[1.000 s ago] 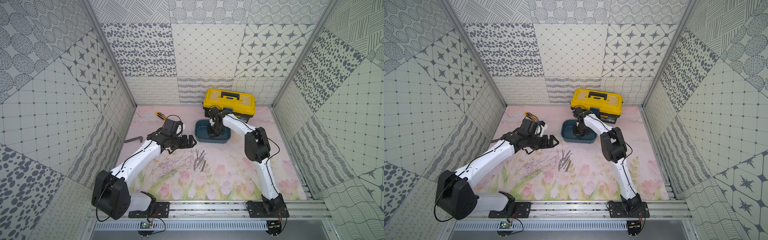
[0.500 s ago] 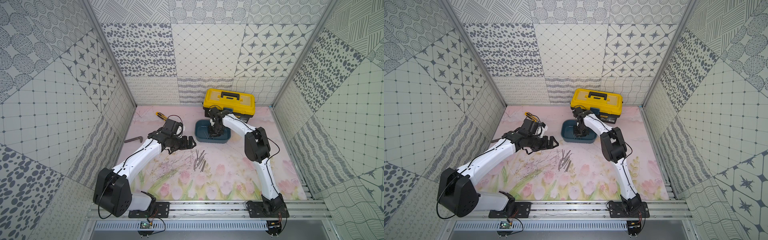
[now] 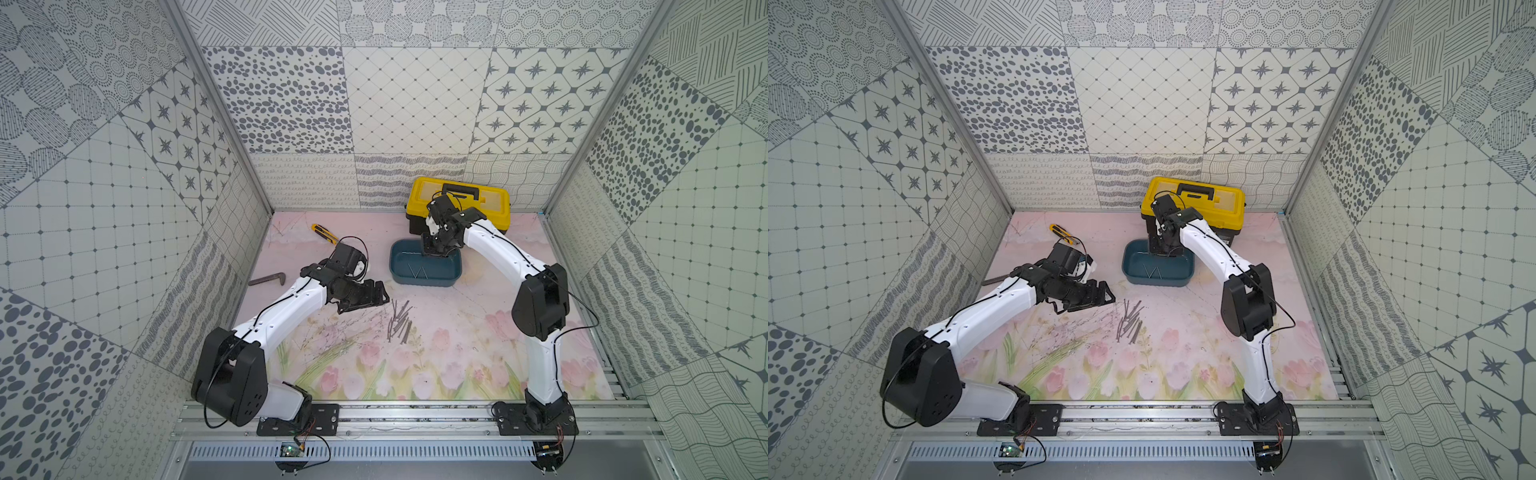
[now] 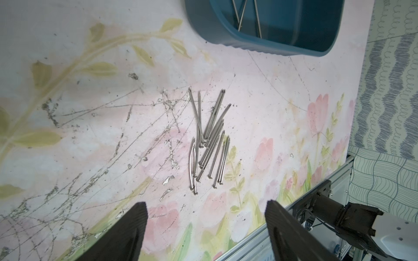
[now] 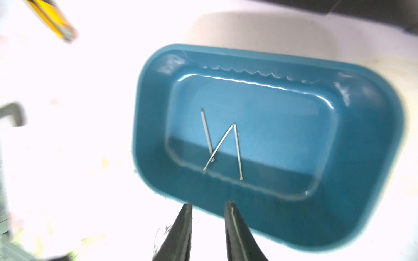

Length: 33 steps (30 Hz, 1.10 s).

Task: Put the nails on the desktop into the storage box
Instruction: Place the nail in the storage box, then pick up the nail from the center of the board.

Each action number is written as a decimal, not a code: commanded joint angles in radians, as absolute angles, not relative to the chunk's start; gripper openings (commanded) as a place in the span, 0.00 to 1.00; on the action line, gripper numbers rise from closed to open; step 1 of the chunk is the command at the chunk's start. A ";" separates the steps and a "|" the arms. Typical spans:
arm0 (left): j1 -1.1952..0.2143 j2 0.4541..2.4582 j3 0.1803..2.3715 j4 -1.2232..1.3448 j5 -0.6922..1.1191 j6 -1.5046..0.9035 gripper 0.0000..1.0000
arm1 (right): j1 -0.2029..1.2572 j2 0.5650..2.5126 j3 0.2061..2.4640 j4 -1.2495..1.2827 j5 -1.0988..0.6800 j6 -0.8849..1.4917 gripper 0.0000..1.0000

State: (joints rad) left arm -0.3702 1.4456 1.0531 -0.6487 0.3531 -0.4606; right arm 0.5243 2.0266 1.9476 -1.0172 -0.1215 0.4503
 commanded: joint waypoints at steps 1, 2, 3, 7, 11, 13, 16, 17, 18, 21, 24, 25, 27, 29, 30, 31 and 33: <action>-0.370 1.493 1.039 -0.668 0.402 -0.521 0.81 | 0.542 1.941 1.871 -1.011 -0.160 0.489 0.31; -0.375 1.509 1.040 -0.664 0.401 -0.528 0.79 | 0.544 1.919 1.846 -1.011 -0.166 0.496 0.31; -0.383 1.520 1.044 -0.664 0.398 -0.527 0.78 | 0.545 1.899 1.814 -1.011 -0.176 0.503 0.31; -0.438 1.614 1.104 -0.704 0.341 -0.488 0.72 | 0.556 1.815 1.702 -0.988 -0.191 0.534 0.31; -0.462 1.715 1.173 -0.697 0.367 -0.522 0.66 | 0.567 1.738 1.628 -0.978 -0.195 0.555 0.31; -0.462 1.758 1.190 -0.675 0.389 -0.554 0.60 | 0.571 1.712 1.607 -0.976 -0.192 0.560 0.31; -0.455 1.833 1.231 -0.663 0.431 -0.595 0.50 | 0.572 1.683 1.583 -0.977 -0.188 0.560 0.31; -0.450 1.858 1.243 -0.660 0.444 -0.610 0.45 | 0.572 1.675 1.573 -0.977 -0.185 0.561 0.31; -0.442 1.880 1.252 -0.655 0.453 -0.627 0.42 | 0.572 1.666 1.566 -0.977 -0.183 0.560 0.31; -0.412 1.923 1.266 -0.639 0.473 -0.678 0.38 | 0.572 1.641 1.531 -0.977 -0.181 0.561 0.32; -0.407 1.964 1.333 -0.702 0.445 -0.671 0.35 | 0.571 1.624 1.507 -0.972 -0.174 0.559 0.32; -0.407 1.981 1.359 -0.724 0.435 -0.665 0.33 | 0.572 1.622 1.500 -0.970 -0.172 0.558 0.32; -0.406 2.005 1.396 -0.756 0.414 -0.655 0.31 | 0.571 1.623 1.495 -0.968 -0.168 0.554 0.32; -0.407 2.031 1.431 -0.795 0.395 -0.643 0.30 | 0.571 1.627 1.496 -0.967 -0.168 0.548 0.32; -0.407 2.043 1.446 -0.810 0.390 -0.637 0.29 | 0.570 1.630 1.497 -0.966 -0.166 0.546 0.32; -0.407 2.055 1.457 -0.823 0.385 -0.633 0.28 | 0.570 1.632 1.500 -0.966 -0.165 0.545 0.32; -0.406 2.069 1.470 -0.842 0.376 -0.628 0.25 | 0.568 1.635 1.503 -0.966 -0.159 0.539 0.32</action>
State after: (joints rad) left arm -0.4103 2.0323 1.4227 -0.7120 0.4026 -0.6312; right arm 0.5674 1.6386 1.4994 -0.9901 -0.1761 0.5491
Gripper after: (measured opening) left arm 0.264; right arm 0.316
